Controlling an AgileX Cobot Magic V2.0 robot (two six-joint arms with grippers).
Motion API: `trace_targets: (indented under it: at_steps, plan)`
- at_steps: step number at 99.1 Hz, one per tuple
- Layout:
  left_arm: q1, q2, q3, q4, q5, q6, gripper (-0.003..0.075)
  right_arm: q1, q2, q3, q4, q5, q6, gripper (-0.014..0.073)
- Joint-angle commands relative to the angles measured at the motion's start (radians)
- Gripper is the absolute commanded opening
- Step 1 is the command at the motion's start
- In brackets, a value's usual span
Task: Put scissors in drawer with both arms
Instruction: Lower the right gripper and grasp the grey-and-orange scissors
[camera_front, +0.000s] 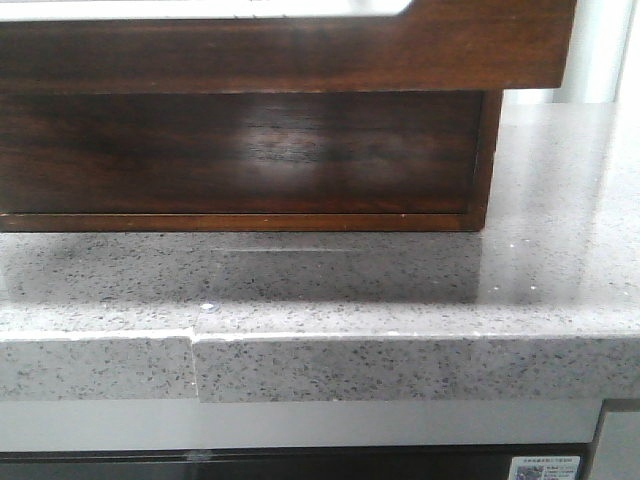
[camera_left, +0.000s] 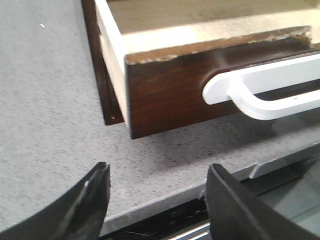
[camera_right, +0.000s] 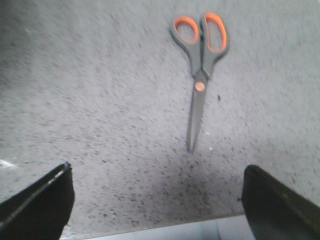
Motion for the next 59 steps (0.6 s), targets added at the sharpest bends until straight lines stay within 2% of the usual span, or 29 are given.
trace_targets:
  at_steps: [1, 14, 24, 35, 59]
  plan:
    - [-0.035, 0.010, -0.034, 0.029, -0.085, -0.014, 0.0386, -0.058, 0.078, -0.069, -0.033, -0.010, 0.007, 0.0566]
    - [-0.079, 0.010, -0.034, 0.054, -0.110, -0.009, 0.0386, -0.191, 0.190, -0.126, 0.013, 0.020, -0.036, 0.0521]
    - [-0.089, 0.010, -0.034, 0.058, -0.128, -0.007, 0.0386, -0.309, 0.289, -0.181, 0.175, 0.033, -0.159, 0.0471]
    - [-0.089, 0.010, -0.034, 0.058, -0.132, -0.007, 0.0386, -0.410, 0.407, -0.241, 0.315, 0.067, -0.298, 0.0459]
    - [-0.089, 0.010, -0.034, 0.058, -0.135, -0.007, 0.0386, -0.408, 0.605, -0.378, 0.345, 0.099, -0.377, 0.0458]
